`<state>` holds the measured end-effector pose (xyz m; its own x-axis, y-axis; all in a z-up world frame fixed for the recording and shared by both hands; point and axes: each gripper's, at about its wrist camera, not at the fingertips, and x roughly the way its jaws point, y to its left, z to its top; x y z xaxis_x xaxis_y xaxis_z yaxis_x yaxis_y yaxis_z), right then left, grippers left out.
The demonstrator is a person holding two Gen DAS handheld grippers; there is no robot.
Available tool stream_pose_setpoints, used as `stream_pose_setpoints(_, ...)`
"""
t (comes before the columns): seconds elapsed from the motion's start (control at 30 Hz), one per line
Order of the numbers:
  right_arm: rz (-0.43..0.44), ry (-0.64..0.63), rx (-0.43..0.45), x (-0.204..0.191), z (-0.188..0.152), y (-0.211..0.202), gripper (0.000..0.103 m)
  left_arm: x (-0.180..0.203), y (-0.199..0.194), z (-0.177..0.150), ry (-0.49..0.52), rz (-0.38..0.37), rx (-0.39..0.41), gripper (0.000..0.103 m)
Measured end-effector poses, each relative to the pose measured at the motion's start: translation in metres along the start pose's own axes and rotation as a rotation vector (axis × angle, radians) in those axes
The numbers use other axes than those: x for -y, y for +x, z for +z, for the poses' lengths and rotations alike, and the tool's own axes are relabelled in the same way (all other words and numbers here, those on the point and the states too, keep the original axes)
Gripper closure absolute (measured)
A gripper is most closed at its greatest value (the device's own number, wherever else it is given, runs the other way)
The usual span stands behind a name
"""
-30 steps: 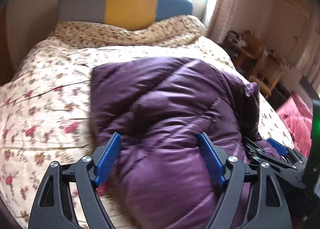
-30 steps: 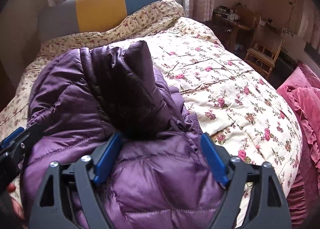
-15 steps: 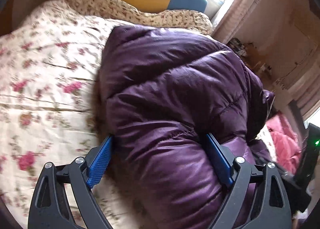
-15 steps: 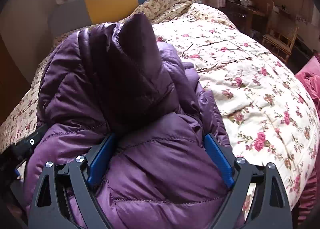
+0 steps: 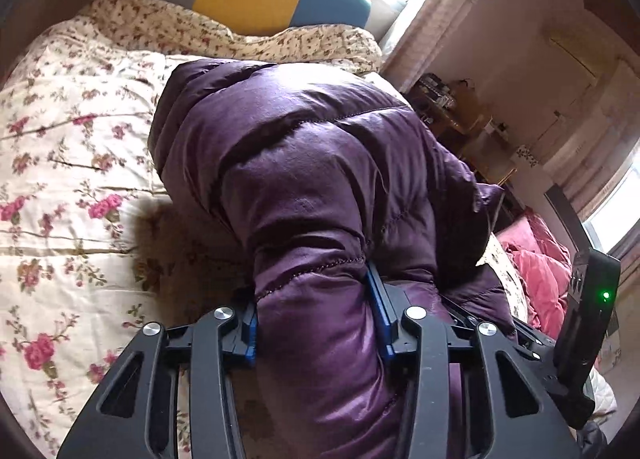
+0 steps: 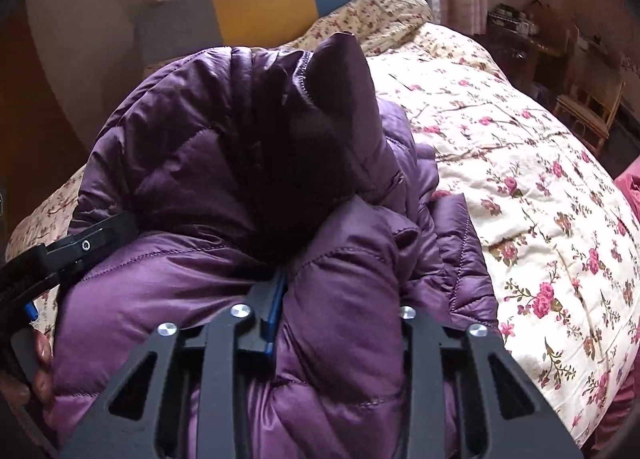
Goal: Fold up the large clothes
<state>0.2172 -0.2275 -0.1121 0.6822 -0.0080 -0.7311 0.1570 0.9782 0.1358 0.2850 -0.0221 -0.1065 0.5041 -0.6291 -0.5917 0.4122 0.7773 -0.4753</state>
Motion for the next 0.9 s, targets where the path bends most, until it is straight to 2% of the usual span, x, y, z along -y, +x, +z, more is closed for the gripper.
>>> stream_pose_setpoints(0.13, 0.023, -0.028, 0.003, -0.018, -0.004, -0.008, 0.076, -0.003, -0.023, -0.003, 0.005, 0.010, 0.025, 0.062)
stream_pose_setpoints(0.27, 0.062, -0.077, 0.003, -0.053, -0.009, -0.013, 0.077, -0.017, -0.051, -0.007, -0.008, 0.043, 0.061, 0.062)
stream_pose_setpoints(0.7, 0.203, -0.222, -0.010, -0.191, -0.055, -0.031, 0.078, -0.108, -0.190, -0.059, -0.105, 0.184, 0.191, 0.062)
stream_pose_setpoints(0.9, 0.199, -0.254, -0.006, -0.232, -0.076, -0.031, 0.075, -0.146, -0.221, -0.078, -0.171, 0.235, 0.210, 0.062)
